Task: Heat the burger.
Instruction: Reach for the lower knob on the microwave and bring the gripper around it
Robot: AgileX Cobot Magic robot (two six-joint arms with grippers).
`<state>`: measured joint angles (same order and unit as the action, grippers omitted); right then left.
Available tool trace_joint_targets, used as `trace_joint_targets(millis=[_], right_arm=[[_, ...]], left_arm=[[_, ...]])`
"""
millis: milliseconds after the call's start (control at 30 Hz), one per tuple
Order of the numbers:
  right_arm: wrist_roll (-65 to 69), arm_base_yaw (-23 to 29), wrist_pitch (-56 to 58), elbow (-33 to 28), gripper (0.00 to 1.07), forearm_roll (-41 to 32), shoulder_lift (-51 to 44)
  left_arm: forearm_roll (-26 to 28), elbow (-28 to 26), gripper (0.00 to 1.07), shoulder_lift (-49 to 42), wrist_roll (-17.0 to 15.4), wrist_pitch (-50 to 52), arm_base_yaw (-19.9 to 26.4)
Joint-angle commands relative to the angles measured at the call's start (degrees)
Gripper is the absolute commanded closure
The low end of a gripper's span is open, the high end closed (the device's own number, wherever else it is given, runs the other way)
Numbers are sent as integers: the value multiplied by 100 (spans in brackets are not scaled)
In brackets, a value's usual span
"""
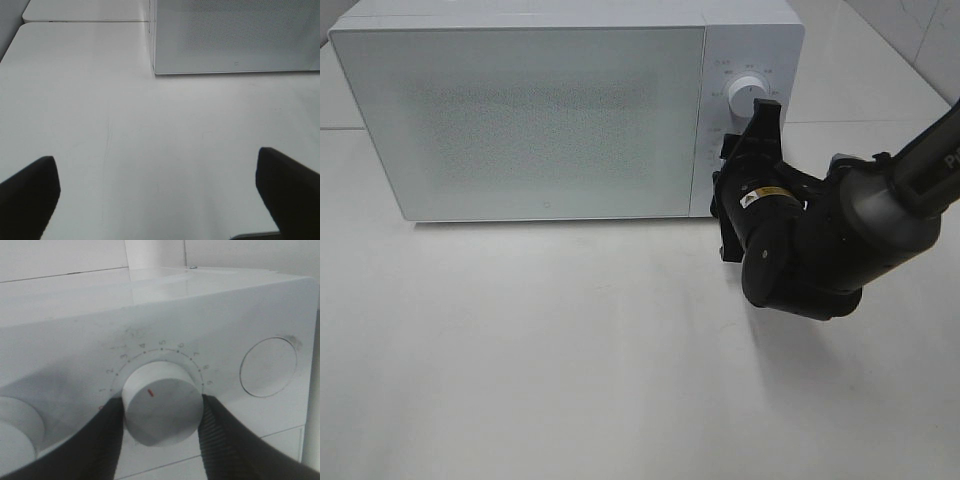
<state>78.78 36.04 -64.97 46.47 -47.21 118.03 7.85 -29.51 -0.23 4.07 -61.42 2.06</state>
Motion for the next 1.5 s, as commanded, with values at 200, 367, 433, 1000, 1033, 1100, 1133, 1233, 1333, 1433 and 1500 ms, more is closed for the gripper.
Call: trace_joint_targets(millis=[200,367,433,1000,1033,1100,1133,1233,1333,1433,1500], right_arm=[[-103,-201,-1553,413,74,269,-103],[-344,-201,-1547,413,69,304,-103],[-481,-201,-1541,413,62,304,-103],[-900,-201,-1524,372,45,476,-103],[-900,-201,-1524,372,45,476,-103],[-928,-201,-1536,304,45,476,-143],[-1020,-201,-1536,218,45,504,-206],[-1157,-201,-1536,109,43,642,-281],[-1335,-201,-1518,34,42,922,-298],[-1524,-201,-1404,-103,40,1192,-298],[-1770,-201,-1238,-241,40,1226,-344]], left_arm=[[17,-6,7,-132,-29,-11,11],[17,-6,7,-132,-29,-11,11],[17,-6,7,-132,-29,-11,11],[17,-6,7,-132,-29,-11,11],[17,-6,7,-132,-29,-11,11],[17,-6,7,-132,-29,-11,11],[17,-6,7,-132,-29,-11,11],[17,-6,7,-132,-29,-11,11],[17,-6,7,-132,-29,-11,11],[17,-6,7,-132,-29,-11,11],[17,-6,7,-132,-29,-11,11]])
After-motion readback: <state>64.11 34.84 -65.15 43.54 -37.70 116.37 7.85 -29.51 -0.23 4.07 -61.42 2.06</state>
